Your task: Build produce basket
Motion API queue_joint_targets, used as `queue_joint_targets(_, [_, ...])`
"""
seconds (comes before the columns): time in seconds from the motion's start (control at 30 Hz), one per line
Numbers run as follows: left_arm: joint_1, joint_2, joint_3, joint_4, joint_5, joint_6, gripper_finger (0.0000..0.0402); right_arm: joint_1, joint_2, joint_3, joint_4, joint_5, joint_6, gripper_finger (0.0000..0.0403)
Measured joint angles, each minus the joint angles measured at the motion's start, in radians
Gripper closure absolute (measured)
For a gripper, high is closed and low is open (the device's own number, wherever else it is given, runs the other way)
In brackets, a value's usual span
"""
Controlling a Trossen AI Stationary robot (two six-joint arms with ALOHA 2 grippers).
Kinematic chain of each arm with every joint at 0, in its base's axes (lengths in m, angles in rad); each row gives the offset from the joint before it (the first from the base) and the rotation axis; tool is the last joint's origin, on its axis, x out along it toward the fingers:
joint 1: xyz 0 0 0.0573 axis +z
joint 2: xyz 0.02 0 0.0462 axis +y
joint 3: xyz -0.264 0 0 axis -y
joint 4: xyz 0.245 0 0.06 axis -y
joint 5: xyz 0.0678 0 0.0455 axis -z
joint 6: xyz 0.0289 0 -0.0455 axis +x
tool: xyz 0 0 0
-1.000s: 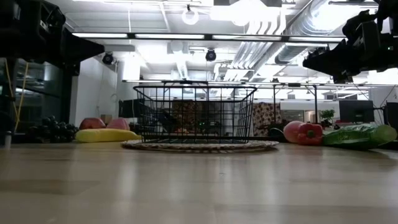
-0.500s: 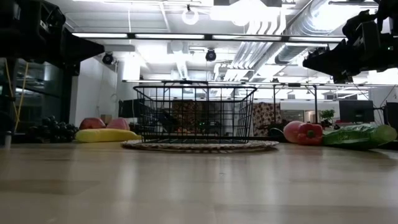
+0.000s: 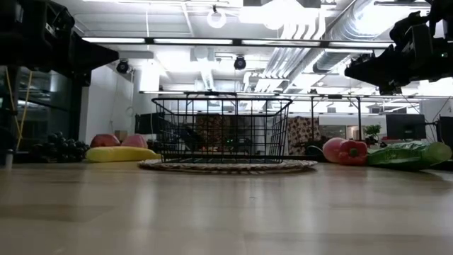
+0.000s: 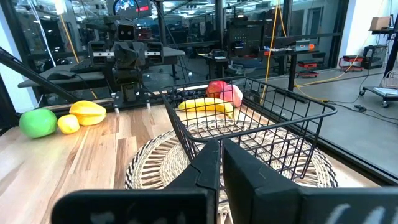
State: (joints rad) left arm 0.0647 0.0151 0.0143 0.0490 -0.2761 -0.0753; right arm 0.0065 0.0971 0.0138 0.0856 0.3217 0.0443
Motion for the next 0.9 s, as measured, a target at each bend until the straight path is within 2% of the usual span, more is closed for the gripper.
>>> queue_joint_targets(0.9, [0.0, 0.0, 0.0, 0.0, -0.001, 0.0, 0.0398, 0.0, 0.0, 0.0, 0.0, 0.0, 0.0, 0.0391])
